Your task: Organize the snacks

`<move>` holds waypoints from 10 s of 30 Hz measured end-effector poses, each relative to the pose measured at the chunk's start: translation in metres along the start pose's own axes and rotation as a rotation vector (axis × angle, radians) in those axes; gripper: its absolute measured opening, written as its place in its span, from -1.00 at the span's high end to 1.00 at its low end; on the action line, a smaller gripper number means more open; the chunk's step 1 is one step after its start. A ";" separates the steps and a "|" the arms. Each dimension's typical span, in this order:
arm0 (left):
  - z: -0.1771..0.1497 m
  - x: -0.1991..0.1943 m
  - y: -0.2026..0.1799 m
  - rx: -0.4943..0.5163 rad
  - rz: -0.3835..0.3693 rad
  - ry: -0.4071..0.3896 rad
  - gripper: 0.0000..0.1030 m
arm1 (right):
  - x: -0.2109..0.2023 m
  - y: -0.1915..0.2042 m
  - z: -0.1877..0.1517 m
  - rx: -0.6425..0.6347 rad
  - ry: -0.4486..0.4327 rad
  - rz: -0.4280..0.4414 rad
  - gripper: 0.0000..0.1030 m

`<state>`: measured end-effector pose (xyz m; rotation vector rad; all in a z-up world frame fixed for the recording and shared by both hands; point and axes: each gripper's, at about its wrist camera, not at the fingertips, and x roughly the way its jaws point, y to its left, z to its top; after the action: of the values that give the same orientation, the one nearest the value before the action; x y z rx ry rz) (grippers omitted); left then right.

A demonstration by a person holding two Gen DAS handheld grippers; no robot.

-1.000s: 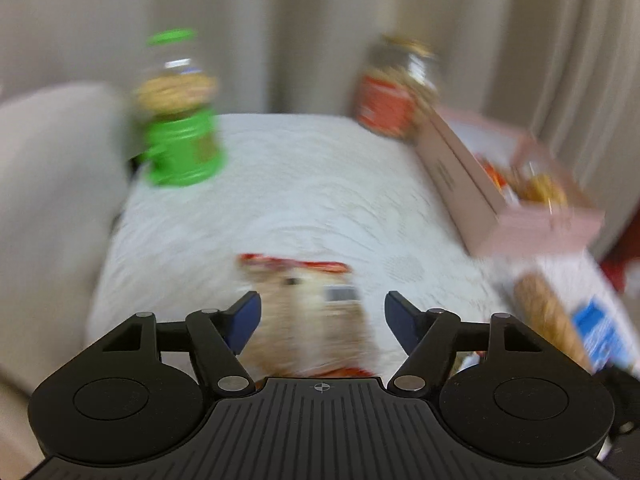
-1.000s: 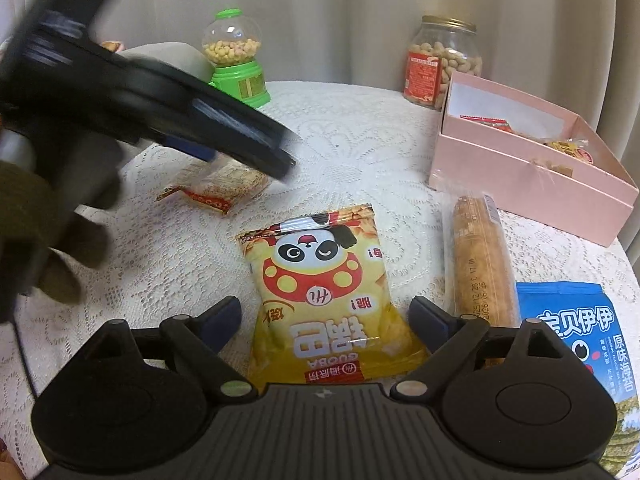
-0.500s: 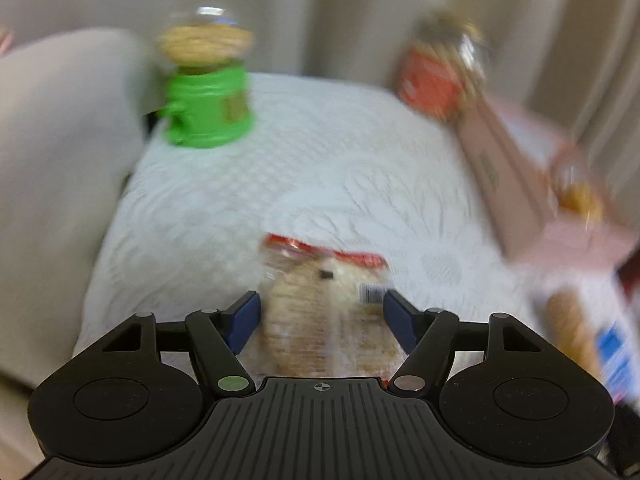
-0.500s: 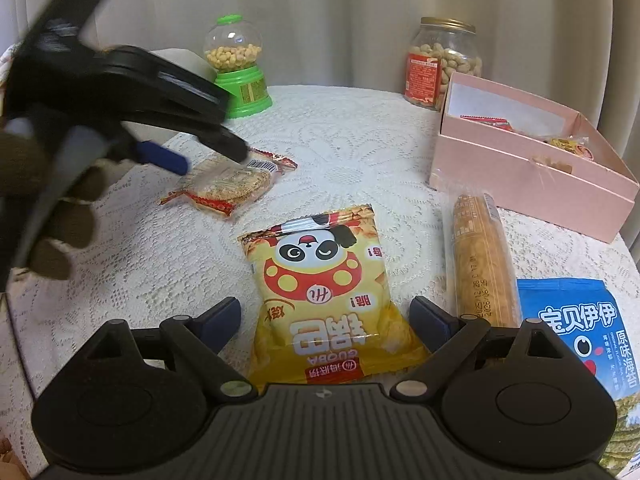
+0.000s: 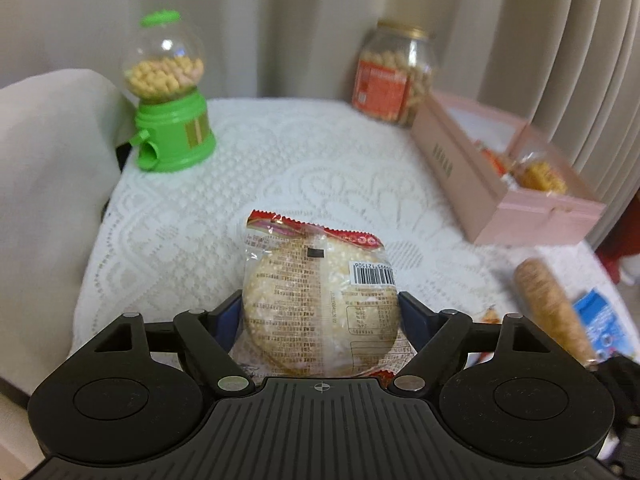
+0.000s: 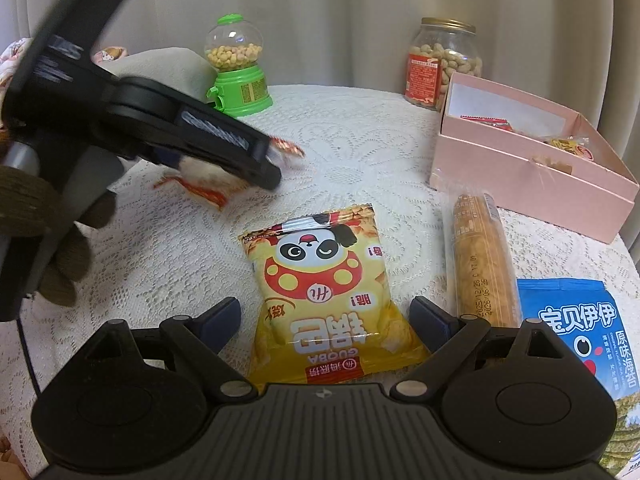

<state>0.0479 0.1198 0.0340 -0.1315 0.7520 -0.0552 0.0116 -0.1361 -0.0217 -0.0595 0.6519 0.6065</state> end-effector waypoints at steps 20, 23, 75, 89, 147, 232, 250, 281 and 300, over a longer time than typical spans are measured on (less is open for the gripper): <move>-0.030 -0.045 0.010 -0.078 -0.197 -0.042 -0.62 | -0.006 -0.004 0.042 -0.033 0.112 -0.024 -0.22; -0.031 -0.048 0.000 -0.054 -0.214 -0.033 -0.62 | -0.035 -0.006 0.048 -0.047 0.053 -0.044 -0.22; 0.100 0.026 -0.085 -0.041 -0.328 -0.040 -0.49 | -0.072 -0.208 0.198 0.206 -0.172 -0.211 -0.57; 0.018 0.008 -0.114 0.053 -0.299 0.118 -0.48 | -0.085 -0.187 0.029 0.282 -0.104 -0.254 -0.58; -0.048 0.000 -0.092 0.023 -0.219 0.102 0.22 | -0.051 -0.106 -0.026 0.170 -0.010 -0.237 -0.64; -0.034 -0.006 -0.096 0.050 -0.095 0.046 0.28 | -0.028 -0.116 0.049 0.178 -0.059 -0.226 -0.68; -0.052 0.027 -0.133 0.189 0.003 -0.119 0.33 | 0.007 -0.118 -0.004 0.282 -0.044 -0.354 -1.00; -0.053 0.028 -0.131 0.201 0.003 -0.119 0.34 | 0.006 -0.118 -0.007 0.287 -0.067 -0.361 -1.00; -0.053 0.028 -0.131 0.194 -0.003 -0.118 0.34 | 0.006 -0.117 -0.007 0.287 -0.067 -0.361 -1.00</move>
<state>0.0316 -0.0176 -0.0048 0.0489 0.6255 -0.1215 0.0755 -0.2320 -0.0462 0.1089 0.6386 0.1631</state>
